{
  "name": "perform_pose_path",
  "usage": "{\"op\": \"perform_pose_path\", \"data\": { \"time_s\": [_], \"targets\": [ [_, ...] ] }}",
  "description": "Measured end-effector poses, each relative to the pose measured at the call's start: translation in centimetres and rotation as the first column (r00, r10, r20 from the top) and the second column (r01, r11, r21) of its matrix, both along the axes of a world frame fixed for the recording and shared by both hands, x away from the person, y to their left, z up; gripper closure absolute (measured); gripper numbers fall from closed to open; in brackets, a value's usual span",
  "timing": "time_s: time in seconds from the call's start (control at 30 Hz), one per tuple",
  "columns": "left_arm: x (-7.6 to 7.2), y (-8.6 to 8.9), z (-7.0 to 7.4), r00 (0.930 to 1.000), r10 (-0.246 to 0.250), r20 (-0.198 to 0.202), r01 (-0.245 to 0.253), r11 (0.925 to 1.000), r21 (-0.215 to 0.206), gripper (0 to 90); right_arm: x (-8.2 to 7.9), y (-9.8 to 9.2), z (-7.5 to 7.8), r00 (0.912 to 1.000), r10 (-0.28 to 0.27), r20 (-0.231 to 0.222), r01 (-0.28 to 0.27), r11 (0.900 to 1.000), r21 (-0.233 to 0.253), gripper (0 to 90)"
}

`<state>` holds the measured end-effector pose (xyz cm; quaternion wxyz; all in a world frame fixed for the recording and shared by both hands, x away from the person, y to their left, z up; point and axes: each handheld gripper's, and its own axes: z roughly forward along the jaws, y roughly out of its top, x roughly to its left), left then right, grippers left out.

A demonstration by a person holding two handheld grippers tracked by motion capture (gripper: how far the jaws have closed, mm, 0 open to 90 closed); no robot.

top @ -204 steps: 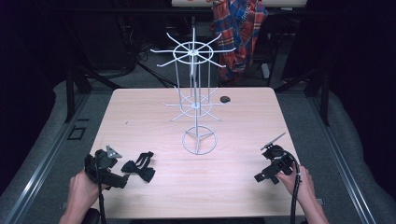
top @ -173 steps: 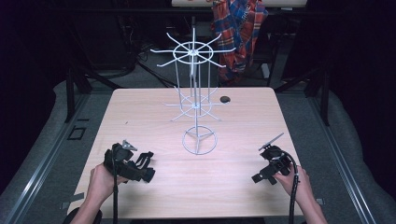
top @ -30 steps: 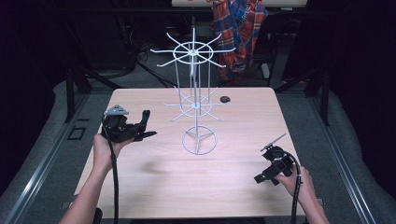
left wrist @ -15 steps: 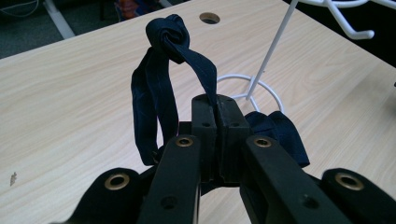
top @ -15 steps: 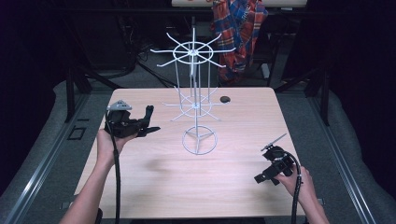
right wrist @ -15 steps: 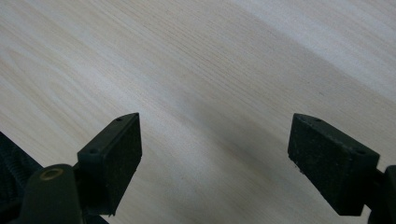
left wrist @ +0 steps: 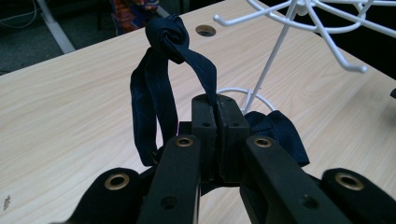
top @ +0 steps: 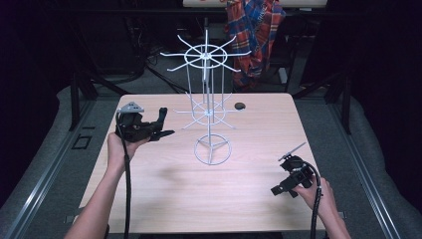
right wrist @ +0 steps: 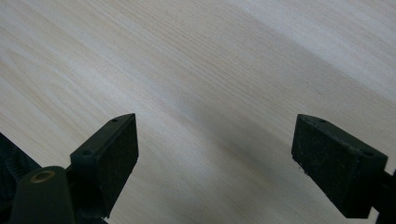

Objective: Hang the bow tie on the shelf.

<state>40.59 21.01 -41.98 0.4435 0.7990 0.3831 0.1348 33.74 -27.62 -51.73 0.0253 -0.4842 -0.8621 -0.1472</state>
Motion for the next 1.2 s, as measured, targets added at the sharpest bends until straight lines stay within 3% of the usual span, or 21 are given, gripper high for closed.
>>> {"op": "perform_pose_path", "data": {
  "time_s": [0.6, 1.2],
  "targets": [
    [0.7, -1.3, 0.4, 0.9993, -0.027, 0.026, 0.027, 0.9996, 0.002, 87.6, 0.0, 0.0, 0.0, 0.9998, 0.016, -0.008, -0.016, 1.000, 0.019, 2.1],
    [1.1, -2.4, 0.6, 0.9975, -0.056, 0.043, 0.056, 0.9984, 0.003, 87.6, 0.0, -0.1, -0.2, 0.9998, 0.007, -0.016, -0.007, 0.999, 0.032, 1.9]
  ]
}}
